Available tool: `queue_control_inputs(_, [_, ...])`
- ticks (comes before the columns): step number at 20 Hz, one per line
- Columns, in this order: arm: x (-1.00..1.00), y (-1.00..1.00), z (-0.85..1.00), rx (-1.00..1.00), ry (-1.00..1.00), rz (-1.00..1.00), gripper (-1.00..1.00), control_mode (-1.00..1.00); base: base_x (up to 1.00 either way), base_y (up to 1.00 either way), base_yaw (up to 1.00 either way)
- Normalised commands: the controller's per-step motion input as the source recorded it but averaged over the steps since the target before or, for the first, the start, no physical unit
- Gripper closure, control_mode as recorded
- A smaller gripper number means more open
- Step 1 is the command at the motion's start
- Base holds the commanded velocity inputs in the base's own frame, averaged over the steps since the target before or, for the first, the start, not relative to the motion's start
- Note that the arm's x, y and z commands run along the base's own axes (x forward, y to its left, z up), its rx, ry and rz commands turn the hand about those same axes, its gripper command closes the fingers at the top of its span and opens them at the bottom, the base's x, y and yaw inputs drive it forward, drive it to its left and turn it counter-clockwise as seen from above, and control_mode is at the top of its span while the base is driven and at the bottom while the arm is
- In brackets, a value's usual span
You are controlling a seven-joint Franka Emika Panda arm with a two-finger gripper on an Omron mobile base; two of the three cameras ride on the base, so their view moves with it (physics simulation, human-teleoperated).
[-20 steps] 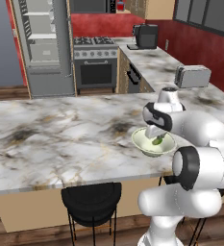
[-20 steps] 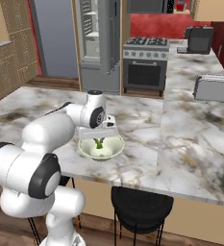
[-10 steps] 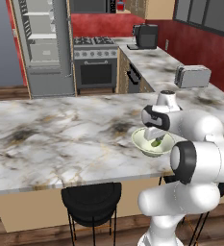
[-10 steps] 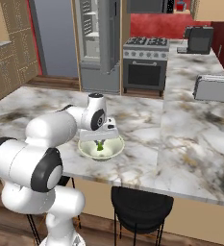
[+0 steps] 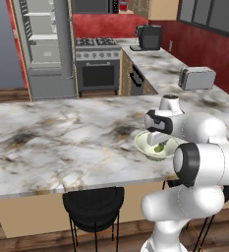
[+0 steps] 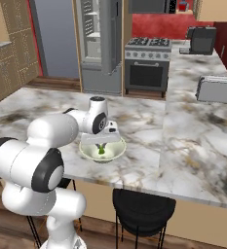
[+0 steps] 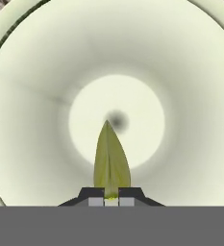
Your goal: There is a bowl on the dining counter. Grab a lemon wedge from the fridge and place it in the bowl. Then get the liquor bottle and glass cup from the cabinet and place them next to the bowl.
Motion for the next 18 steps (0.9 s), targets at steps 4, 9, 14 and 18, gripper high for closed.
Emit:
queue_control_inputs(4, [0.00, 0.00, -0.02, 0.00, 0.00, 0.00, 1.00, -1.00, 0.00, 0.00, 0.00])
queue_control_inputs(9, [0.00, 0.00, -0.01, 0.00, 0.00, 0.00, 1.00, -1.00, 0.00, 0.00, 0.00])
queue_control_inputs(14, [0.01, 0.00, -0.01, 0.00, 0.00, 0.00, 1.00, -1.00, 0.00, 0.00, 0.00])
queue_control_inputs(18, [0.04, 0.00, -0.03, 0.00, 0.00, 0.00, 1.00, -1.00, 0.00, 0.00, 0.00])
